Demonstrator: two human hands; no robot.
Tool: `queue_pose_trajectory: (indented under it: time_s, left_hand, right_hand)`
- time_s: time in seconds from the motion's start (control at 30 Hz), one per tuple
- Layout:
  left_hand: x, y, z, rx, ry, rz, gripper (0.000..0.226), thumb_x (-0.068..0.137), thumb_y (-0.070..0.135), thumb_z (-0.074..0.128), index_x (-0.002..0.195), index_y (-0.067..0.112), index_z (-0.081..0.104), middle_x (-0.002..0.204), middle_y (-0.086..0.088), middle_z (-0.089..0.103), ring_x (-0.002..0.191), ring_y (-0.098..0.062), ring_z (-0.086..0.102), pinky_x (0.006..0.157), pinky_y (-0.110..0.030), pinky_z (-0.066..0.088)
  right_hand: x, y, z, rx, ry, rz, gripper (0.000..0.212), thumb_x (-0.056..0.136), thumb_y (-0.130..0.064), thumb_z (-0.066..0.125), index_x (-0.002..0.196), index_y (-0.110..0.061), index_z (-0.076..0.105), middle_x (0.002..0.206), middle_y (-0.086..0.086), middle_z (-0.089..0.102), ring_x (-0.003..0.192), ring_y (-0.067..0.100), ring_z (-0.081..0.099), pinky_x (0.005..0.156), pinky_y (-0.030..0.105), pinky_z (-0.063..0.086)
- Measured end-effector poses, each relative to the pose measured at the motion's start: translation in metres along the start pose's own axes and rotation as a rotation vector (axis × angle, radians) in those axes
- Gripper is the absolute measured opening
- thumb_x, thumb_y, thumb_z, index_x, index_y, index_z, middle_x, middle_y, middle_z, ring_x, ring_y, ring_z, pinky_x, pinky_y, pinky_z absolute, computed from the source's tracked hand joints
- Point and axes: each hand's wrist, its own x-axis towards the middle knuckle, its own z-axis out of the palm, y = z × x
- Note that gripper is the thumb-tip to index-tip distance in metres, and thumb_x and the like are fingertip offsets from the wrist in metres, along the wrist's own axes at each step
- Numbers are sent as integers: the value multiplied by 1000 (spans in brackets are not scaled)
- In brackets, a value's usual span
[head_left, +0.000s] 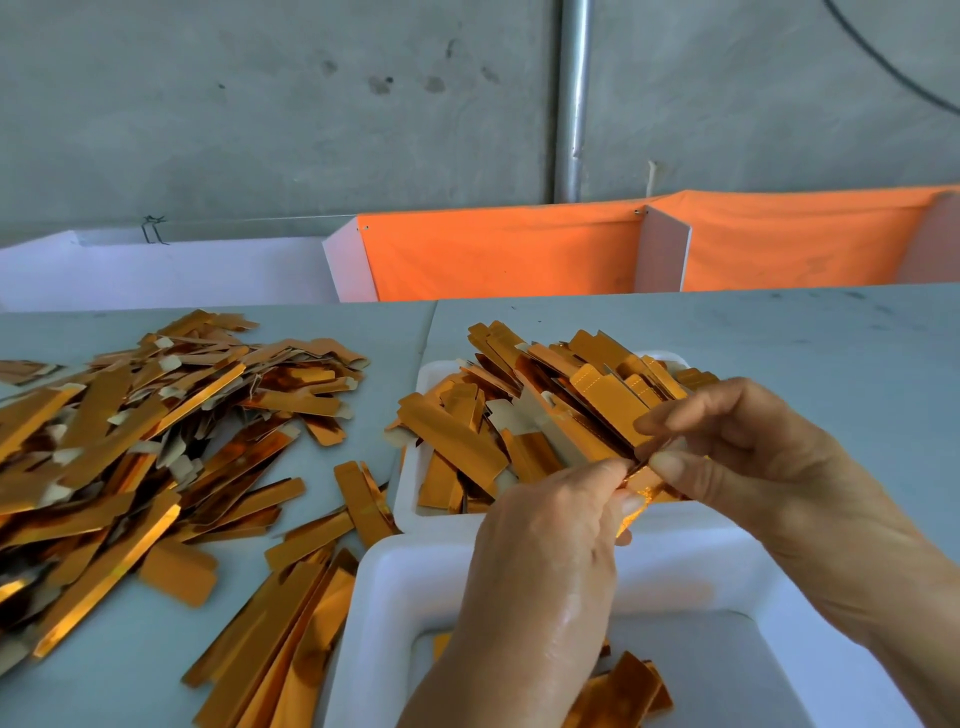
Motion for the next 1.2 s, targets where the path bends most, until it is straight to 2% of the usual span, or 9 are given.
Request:
queue_pose_trajectory:
  time_s: [0.2,0.3,0.4,0.47,0.6,0.7,0.8,1.03,1.2]
  left_hand:
    - [-3,-2,2,-84,-9,-36,23,95,35,50,108,24,66,90,8,71,85,-4,64,73,-27,55]
    - [-2,-1,3,-104,-35,-41,25,96,33,48,112,25,65,94,9,72,86,1,64,73,-18,55]
    - [-2,-3,0,-143,-80,-23,26,94,41,47,109,28,65,87,11,69,83,-2,62,69,-18,53]
    - [-3,-6,-5,-128,-100,-5,27,91,48,48,101,28,64,73,13,62,74,-5,57,60,-19,47]
    - [-5,-12,-13,-156,-188,-50,47,79,65,44,96,26,65,77,5,65,73,-11,59,61,-26,50]
    - [-6,-12,-15,-248,-242,-105,33,87,52,51,100,26,66,85,3,71,78,-11,67,69,-35,57]
    - [-6,-12,-13,-274,-250,-123,21,92,39,51,103,28,66,85,11,72,70,-2,68,62,-19,56]
    - [-7,-12,-9,-358,-284,-148,25,95,34,47,112,28,65,94,9,73,83,3,68,78,-26,58]
    - [-6,-12,-11,-330,-310,-138,26,98,32,42,108,20,64,87,7,73,73,-1,70,72,-22,58]
  right_hand:
    - [0,1,-5,-189,-106,-13,20,65,-28,70,84,-32,72,85,-1,68,85,16,63,76,22,51]
    - [0,-2,-8,-217,-122,-33,16,65,-33,70,81,-32,72,79,-5,68,80,12,62,73,26,51]
    - [-1,-4,-11,-223,-138,-42,22,66,-45,70,81,-28,72,84,5,70,81,21,64,76,32,52]
    - [0,-4,-13,-184,-88,-28,17,65,-35,71,79,-25,72,79,10,69,76,27,64,72,36,54]
    - [3,-3,-15,-42,0,-5,11,64,-12,67,73,-16,72,68,5,67,64,14,65,61,18,53]
    - [3,-3,-14,-33,6,8,10,65,-11,67,72,-16,71,68,5,68,63,14,65,60,18,54]
    - [4,-3,-16,-25,6,21,11,65,-12,67,73,-17,72,70,8,68,66,19,67,63,21,56]
    - [4,-2,-16,7,20,59,7,67,-17,68,72,-19,73,69,7,68,66,19,68,64,25,58]
    - [4,-4,-15,-2,16,96,11,68,-11,65,70,-19,73,67,8,68,64,18,67,62,23,57]
